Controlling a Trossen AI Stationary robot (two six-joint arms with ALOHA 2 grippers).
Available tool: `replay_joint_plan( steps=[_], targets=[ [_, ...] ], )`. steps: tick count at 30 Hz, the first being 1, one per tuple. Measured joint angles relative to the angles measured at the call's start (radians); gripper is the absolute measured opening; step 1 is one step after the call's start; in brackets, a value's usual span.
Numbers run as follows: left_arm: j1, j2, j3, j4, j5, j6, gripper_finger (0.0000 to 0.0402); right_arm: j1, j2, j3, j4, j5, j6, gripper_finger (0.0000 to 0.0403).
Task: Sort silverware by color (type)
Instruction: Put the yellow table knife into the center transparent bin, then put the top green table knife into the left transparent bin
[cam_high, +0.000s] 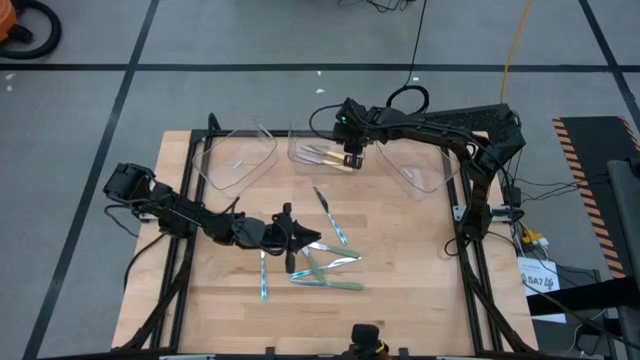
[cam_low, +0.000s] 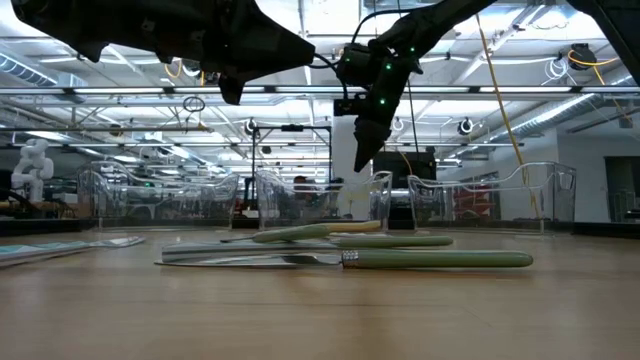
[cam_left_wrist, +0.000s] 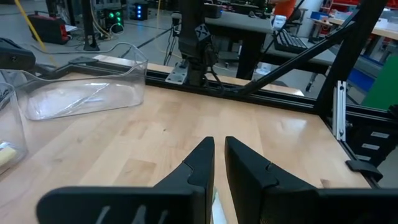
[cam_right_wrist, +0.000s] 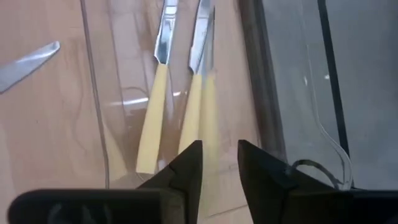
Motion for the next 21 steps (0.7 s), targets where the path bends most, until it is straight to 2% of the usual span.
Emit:
replay_joint_plan(
  steps=[6,13,21],
  targets=[
    [0.0,0.0,0.0,0.0,0.0,0.0,0.0044,0.0,0.0,0.0,0.005,-0.046,0.012,0.0103],
    [0.0,0.0,0.0,-0.034,0.0,0.013,0.0044,0.015,-0.016,0.0,0.012,-0.049,0.056,0.0104],
    [0.0,0.001,0.0,-0.174,0.0,0.017,0.0044,0.12,-0.166,0.0,-0.053,-0.128,0.133,0.0104]
  ],
)
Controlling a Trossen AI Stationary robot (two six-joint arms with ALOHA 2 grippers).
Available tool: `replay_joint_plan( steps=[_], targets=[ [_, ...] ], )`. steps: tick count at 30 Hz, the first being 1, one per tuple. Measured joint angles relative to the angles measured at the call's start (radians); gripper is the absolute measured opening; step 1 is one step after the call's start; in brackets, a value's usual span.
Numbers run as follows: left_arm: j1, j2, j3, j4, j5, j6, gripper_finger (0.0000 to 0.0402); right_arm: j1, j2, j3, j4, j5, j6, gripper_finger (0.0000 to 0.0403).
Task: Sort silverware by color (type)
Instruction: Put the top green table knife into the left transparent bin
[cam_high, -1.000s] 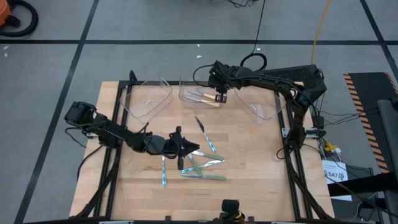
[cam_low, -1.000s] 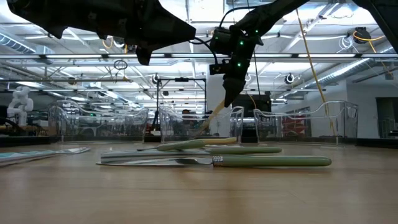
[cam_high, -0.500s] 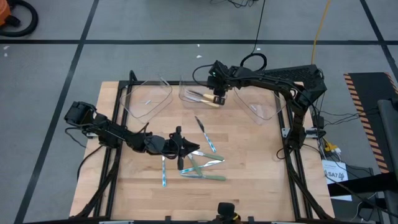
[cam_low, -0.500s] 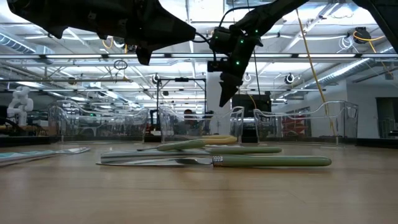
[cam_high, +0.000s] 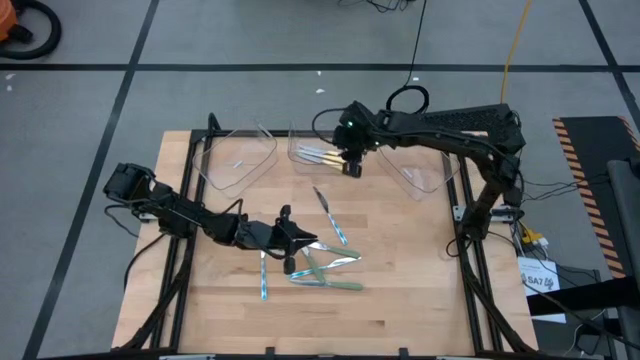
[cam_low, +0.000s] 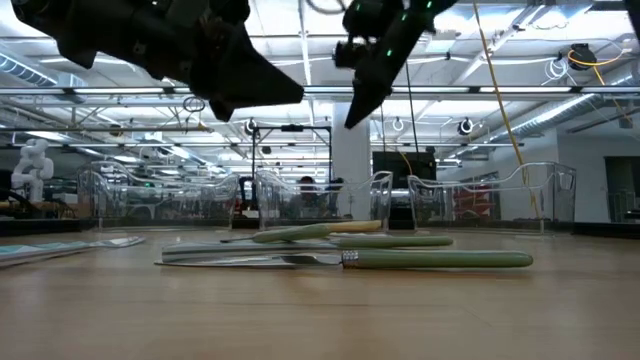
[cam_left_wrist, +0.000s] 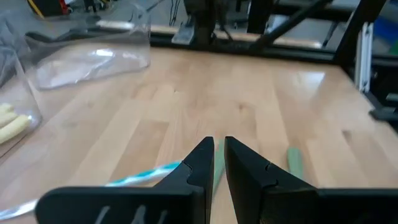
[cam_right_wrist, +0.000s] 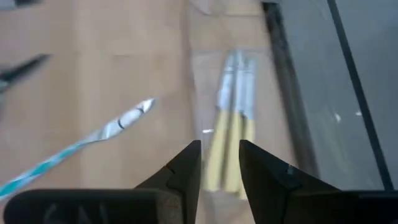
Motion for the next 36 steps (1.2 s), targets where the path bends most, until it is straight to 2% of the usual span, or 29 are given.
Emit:
replay_joint_plan(
  steps=[4,9,17,23,26,36],
  targets=[
    [0.0,0.0,0.0,-0.021,0.0,-0.015,0.0044,0.097,-0.071,-0.015,-0.069,0.002,0.077,0.0105],
    [-0.004,0.0,0.0,-0.045,0.0,-0.068,0.0044,0.256,-0.163,-0.175,-0.019,0.008,0.169,0.0105],
    [-0.082,0.0,0.0,-0.119,-0.04,-0.163,0.0045,0.533,-0.26,-0.572,0.408,0.251,0.392,0.0105],
    [-0.174,0.0,0.0,-0.124,-0.122,-0.191,0.0045,0.641,-0.239,-0.745,0.672,0.376,0.54,0.0105],
    [-0.208,0.0,0.0,-0.133,-0.153,-0.197,0.0045,0.678,-0.217,-0.779,0.743,0.427,0.59,0.0105],
    [-0.233,0.0,0.0,-0.157,-0.182,-0.202,0.0045,0.791,-0.082,-0.785,0.844,0.428,0.604,0.0105]
  ],
)
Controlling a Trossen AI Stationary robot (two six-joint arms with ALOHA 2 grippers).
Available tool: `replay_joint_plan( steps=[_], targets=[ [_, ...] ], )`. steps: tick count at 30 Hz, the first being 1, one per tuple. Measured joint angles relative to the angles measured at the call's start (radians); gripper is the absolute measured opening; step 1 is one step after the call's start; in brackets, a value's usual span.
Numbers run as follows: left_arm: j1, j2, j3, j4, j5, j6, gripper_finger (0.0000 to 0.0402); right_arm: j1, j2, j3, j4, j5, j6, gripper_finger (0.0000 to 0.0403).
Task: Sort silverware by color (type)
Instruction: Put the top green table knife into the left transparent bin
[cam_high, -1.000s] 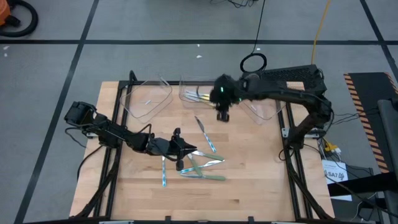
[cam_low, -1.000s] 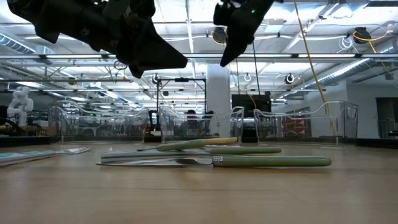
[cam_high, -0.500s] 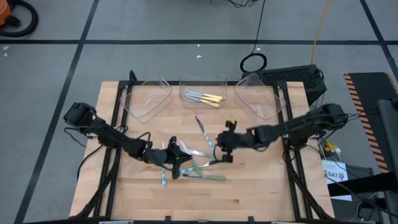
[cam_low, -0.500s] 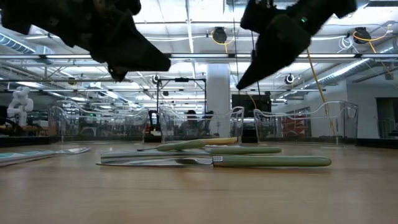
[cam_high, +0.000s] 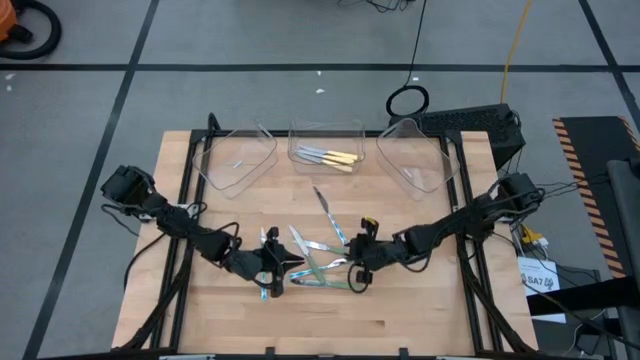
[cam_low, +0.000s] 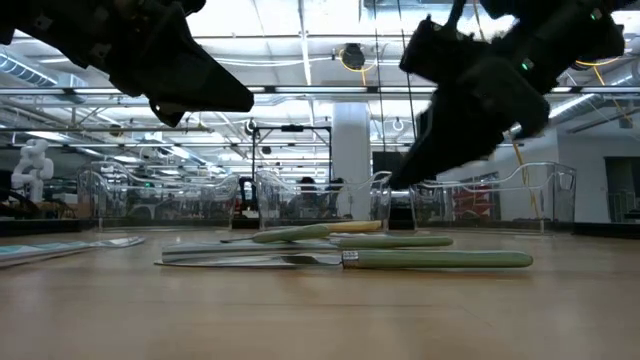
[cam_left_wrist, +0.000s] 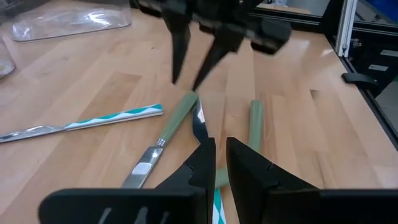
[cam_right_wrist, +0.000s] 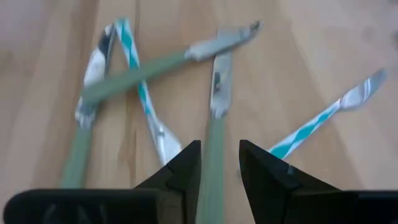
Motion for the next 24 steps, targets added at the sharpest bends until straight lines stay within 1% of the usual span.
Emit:
replay_joint_plan(
  steps=[6,9,12,18,21,24],
  targets=[
    [0.001,0.0,0.0,-0.005,0.0,-0.003,0.0045,0.035,0.051,0.0,0.006,-0.03,-0.034,0.0111],
    [0.001,0.0,0.0,-0.009,0.0,-0.002,0.0045,0.047,0.044,0.0,0.011,-0.015,-0.019,0.013],
    [0.002,0.0,0.0,-0.012,0.0,0.004,0.0045,0.048,0.042,0.0,0.008,0.001,0.006,0.0158],
    [0.005,0.0,0.0,-0.022,0.0,0.009,0.0045,0.04,0.08,0.0,0.003,0.0,0.037,0.0209],
    [0.007,0.0,0.0,-0.036,0.0,0.007,0.0045,0.03,0.11,0.0,0.003,0.0,0.042,0.0222],
    [0.007,0.0,0.0,-0.04,0.0,0.005,0.0045,0.019,0.129,0.001,0.002,-0.001,0.059,0.0222]
  ],
)
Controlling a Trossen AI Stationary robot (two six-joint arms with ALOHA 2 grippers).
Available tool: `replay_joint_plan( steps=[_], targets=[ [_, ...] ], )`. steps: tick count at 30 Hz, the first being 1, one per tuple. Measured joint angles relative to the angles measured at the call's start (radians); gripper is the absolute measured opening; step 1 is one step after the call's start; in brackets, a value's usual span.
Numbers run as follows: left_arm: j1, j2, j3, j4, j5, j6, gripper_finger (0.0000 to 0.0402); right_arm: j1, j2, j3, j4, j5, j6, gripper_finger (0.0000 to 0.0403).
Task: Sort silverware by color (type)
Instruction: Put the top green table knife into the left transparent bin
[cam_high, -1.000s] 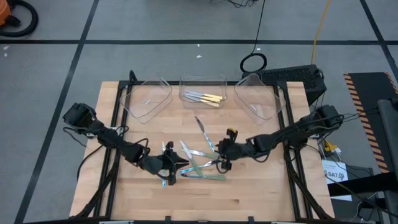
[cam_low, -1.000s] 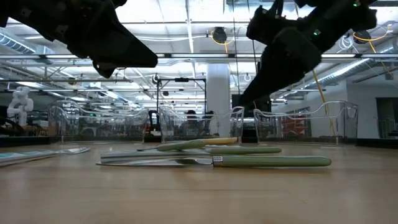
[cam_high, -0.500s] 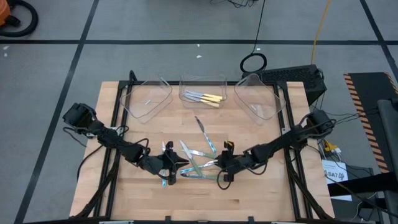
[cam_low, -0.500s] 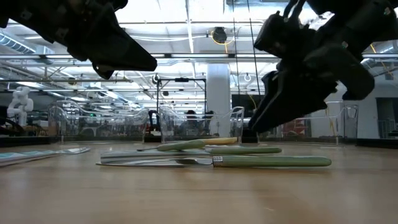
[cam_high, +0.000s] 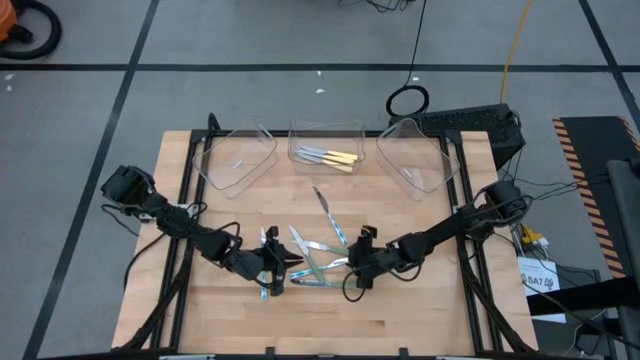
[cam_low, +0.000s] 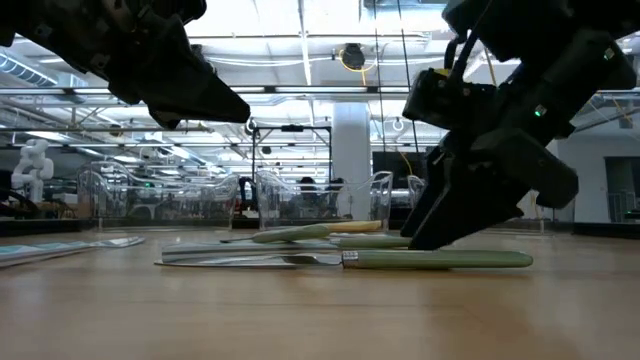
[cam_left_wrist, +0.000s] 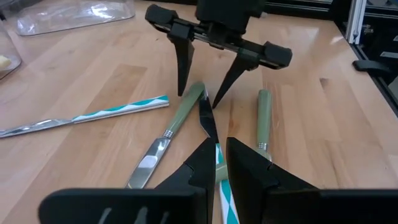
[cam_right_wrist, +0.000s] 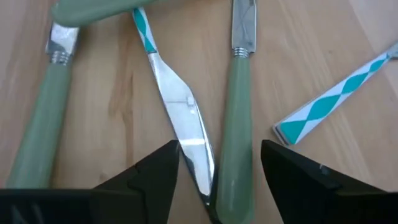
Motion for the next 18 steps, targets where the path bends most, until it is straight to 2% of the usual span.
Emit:
replay_joint_plan(
  steps=[10,14,18],
  targets=[
    [0.0,0.0,0.0,0.0,0.0,-0.002,0.0045,-0.039,0.0,0.002,-0.058,-0.036,0.123,0.0179],
    [0.0,0.0,0.0,0.0,0.0,-0.003,0.0045,-0.043,0.0,0.003,-0.064,-0.079,0.128,0.0134],
    [0.0,0.0,0.0,0.001,0.0,-0.006,0.0045,-0.043,-0.001,0.003,-0.07,-0.083,0.113,0.0074]
  ],
)
